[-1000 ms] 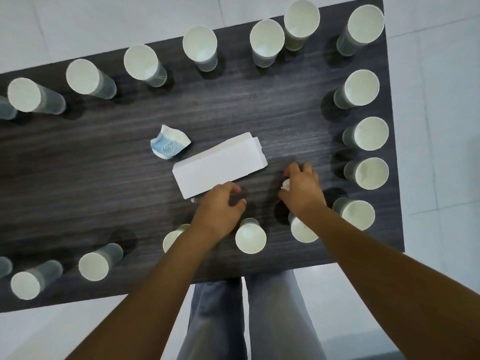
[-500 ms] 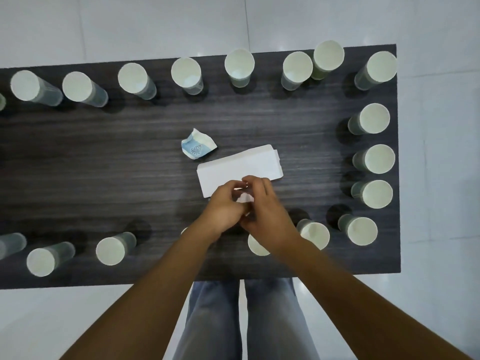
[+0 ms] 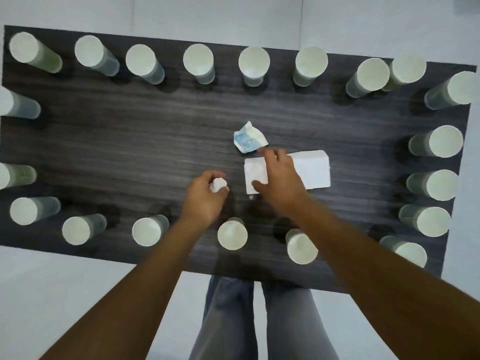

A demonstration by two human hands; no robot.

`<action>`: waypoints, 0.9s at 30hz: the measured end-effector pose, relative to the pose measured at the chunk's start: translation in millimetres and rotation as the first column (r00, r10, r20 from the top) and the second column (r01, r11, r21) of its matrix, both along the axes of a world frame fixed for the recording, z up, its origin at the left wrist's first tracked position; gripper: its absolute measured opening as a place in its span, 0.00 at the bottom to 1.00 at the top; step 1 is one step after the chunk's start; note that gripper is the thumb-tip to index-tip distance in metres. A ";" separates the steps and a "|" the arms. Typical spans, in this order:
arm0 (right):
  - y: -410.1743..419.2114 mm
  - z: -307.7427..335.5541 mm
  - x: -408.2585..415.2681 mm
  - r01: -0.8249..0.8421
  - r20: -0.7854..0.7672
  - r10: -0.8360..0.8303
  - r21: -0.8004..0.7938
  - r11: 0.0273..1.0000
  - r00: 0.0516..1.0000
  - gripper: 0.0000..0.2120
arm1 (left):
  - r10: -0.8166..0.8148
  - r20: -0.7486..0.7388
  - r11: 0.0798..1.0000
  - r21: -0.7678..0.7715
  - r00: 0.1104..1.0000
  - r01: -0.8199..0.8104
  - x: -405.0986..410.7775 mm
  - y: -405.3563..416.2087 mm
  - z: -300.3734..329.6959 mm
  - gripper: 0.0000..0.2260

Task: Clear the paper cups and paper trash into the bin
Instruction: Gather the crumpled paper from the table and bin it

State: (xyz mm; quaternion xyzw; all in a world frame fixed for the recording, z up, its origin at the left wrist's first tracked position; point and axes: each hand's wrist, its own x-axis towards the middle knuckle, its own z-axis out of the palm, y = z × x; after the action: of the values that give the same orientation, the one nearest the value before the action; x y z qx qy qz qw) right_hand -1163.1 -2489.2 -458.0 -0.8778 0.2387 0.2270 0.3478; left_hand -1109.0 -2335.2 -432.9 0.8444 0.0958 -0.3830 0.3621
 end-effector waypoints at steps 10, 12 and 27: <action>6.1 -48.2 99.1 -0.303 -0.150 0.279 -0.172 0.937 0.948 0.37 | -0.097 -0.010 0.995 0.027 0.995 0.097 24.2 54.1 -23.0 0.10; 7.8 -55.7 102.0 -0.341 -0.198 0.305 -0.188 0.921 0.932 0.34 | -0.125 -0.013 0.992 0.030 0.992 0.125 22.6 60.2 -24.4 0.11; 46.5 -28.1 83.4 -0.292 -0.094 0.281 -0.150 0.944 0.955 0.28 | -0.048 0.014 0.998 0.030 0.999 0.048 26.3 99.7 0.5 0.12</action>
State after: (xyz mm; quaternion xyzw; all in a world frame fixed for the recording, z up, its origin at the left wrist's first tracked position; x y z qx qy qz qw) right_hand -1079.7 -2442.7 -486.1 -0.9199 0.1384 0.2861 0.2297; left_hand -1082.7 -2235.6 -432.4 0.8546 0.0784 -0.3837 0.3409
